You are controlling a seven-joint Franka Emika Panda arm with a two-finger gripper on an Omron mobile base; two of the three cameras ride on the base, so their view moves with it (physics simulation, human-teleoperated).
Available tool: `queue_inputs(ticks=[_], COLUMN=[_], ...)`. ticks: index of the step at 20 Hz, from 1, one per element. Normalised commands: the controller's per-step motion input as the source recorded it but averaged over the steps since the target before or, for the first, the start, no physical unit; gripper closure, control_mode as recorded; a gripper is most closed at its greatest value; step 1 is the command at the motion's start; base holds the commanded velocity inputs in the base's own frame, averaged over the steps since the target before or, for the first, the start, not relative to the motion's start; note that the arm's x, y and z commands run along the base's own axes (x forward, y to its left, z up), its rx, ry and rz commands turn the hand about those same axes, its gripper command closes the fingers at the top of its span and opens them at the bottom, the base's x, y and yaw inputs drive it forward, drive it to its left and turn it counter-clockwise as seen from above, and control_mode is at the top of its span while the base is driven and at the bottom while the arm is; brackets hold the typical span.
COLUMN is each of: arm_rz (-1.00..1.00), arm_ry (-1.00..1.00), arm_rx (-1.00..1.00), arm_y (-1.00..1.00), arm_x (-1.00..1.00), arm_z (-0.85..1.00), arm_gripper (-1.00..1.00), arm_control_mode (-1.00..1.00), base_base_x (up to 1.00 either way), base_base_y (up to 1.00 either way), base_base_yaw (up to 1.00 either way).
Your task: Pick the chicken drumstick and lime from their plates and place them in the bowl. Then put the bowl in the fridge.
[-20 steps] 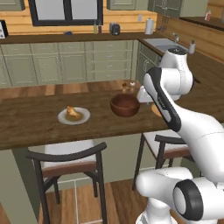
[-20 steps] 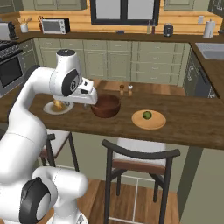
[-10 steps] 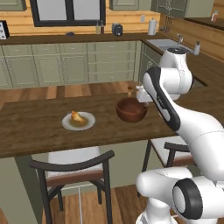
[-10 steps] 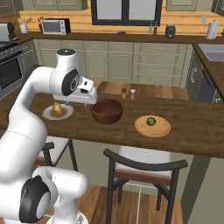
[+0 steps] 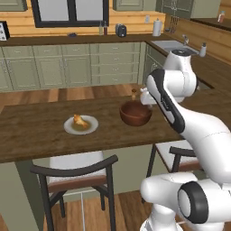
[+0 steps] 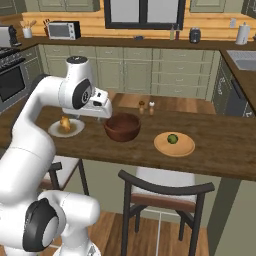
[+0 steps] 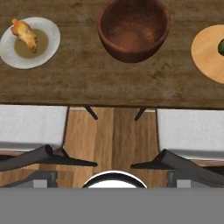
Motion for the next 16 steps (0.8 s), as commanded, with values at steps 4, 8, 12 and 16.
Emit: queue_inputs(ticks=[4, 8, 12, 16], arm_rz=[0.00, -0.09, -0.15, -0.23], arm_ry=[0.09, 0.17, 0.13, 0.22], arm_rx=[0.00, 0.00, 0.00, 0.00], arm_y=[-0.15, -0.58, -0.78, -1.00], arm_x=[0.69, 0.94, 1.00, 1.00], arm_z=[0.00, -0.10, -0.37, -0.38], arm_gripper=[-1.00, -1.00, -1.00, -1.00], arm_control_mode=[-1.00, -1.00, -1.00, -1.00], base_base_x=[0.00, 0.00, 0.00, 0.00], base_base_y=[0.00, 0.00, 0.00, 0.00], base_base_yaw=[0.00, 0.00, 0.00, 0.00])
